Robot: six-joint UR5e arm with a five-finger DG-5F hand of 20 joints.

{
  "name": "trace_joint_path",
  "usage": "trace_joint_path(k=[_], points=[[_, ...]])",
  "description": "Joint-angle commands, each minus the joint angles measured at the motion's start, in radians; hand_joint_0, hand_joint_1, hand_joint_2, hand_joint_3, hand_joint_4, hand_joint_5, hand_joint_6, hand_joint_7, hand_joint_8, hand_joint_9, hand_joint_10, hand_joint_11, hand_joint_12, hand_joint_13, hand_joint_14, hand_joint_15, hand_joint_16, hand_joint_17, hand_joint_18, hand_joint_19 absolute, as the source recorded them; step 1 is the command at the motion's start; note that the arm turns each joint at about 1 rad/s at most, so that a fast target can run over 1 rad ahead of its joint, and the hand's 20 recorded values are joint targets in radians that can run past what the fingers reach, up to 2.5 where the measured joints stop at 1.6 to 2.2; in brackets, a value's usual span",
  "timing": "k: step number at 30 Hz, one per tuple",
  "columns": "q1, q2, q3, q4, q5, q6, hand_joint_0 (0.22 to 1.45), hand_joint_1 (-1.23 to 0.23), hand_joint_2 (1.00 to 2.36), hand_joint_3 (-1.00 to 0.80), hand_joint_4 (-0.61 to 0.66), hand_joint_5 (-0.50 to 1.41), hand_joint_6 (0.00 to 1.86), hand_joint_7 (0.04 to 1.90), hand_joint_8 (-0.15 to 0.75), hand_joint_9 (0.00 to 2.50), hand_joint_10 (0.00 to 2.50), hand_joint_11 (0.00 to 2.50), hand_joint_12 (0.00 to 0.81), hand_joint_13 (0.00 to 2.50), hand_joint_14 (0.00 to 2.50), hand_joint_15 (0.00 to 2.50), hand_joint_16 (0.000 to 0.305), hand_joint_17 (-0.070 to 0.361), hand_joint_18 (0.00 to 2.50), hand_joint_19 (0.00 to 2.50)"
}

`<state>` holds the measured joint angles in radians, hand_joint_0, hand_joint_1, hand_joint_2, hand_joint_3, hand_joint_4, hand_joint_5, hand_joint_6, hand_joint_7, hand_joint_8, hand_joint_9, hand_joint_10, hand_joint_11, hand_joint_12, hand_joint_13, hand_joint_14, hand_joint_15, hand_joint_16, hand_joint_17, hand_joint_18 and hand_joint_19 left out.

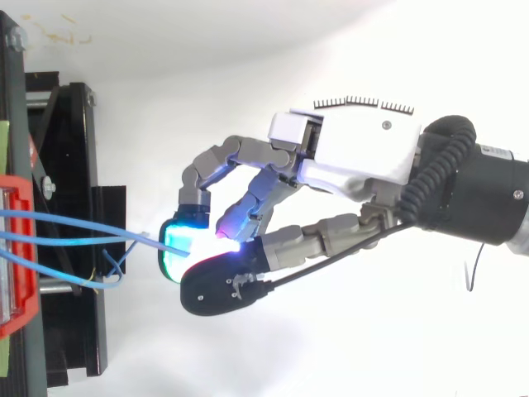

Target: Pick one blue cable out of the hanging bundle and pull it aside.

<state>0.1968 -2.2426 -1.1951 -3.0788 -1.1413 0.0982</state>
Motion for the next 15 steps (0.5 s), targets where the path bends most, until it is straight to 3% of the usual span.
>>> trace_joint_path(k=[1,15], points=[[0.000,0.000,0.000,-0.001,0.000,0.000,0.59,-0.81,1.02,-0.06,0.10,-0.11,0.93,1.05,0.320,1.13,0.02,0.83,0.376,0.89,0.02,0.69,0.048,0.109,0.77,0.73],[0.000,0.000,0.000,0.000,0.000,0.000,0.60,-0.81,1.02,-0.06,0.09,-0.11,0.93,1.03,0.318,1.14,0.02,0.84,0.370,0.90,0.02,0.71,0.048,0.108,0.76,0.72]])
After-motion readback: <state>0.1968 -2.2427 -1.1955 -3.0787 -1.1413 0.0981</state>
